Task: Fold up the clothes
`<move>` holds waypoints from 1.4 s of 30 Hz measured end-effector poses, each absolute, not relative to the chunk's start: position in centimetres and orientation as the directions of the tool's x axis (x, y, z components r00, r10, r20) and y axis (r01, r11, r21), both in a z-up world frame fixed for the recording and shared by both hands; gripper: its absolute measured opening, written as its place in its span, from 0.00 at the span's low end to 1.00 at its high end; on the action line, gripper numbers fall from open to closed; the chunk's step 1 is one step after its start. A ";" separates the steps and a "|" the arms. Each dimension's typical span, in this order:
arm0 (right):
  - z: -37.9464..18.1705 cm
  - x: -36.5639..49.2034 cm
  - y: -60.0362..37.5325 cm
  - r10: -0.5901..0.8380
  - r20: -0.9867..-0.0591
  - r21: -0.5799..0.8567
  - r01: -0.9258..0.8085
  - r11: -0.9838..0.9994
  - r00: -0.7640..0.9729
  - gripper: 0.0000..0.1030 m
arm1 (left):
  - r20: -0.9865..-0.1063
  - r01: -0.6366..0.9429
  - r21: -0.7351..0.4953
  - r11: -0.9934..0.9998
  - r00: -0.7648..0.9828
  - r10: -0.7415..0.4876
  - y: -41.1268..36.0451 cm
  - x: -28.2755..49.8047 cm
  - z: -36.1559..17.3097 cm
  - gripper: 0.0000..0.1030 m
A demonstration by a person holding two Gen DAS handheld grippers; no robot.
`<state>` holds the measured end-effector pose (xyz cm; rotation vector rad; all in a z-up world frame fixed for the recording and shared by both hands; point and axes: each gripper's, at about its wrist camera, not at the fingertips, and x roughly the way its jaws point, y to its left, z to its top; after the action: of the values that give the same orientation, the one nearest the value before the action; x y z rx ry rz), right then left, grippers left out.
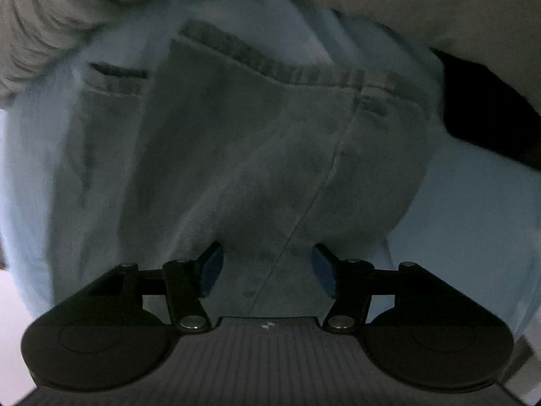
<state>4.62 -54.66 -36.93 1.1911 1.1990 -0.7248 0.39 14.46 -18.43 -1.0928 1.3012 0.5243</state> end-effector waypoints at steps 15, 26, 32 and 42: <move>-37.6 4.4 -55.6 0.134 -0.962 0.267 0.920 0.288 0.237 0.06 | -0.941 -0.846 -0.326 0.422 0.246 -0.233 15.6 -0.9 -17.9 0.61; -30.8 -2.1 -54.3 0.181 -0.901 0.433 0.776 0.460 0.395 0.03 | -0.938 -0.818 -0.331 0.471 0.230 -0.260 14.0 1.2 -18.9 0.61; -35.1 -5.9 -54.1 0.195 -0.935 0.350 0.861 0.370 0.296 0.03 | -0.941 -0.812 -0.327 0.483 0.230 -0.250 14.3 1.7 -18.7 0.61; -36.5 -3.4 -53.3 0.153 -0.963 0.267 0.828 0.493 0.220 0.11 | -0.941 -0.819 -0.332 0.469 0.252 -0.225 16.1 1.9 -18.5 0.62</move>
<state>-3.43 -53.27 -36.50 0.9804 1.2902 -0.5892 1.95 16.11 -18.53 -1.0498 1.2901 0.5254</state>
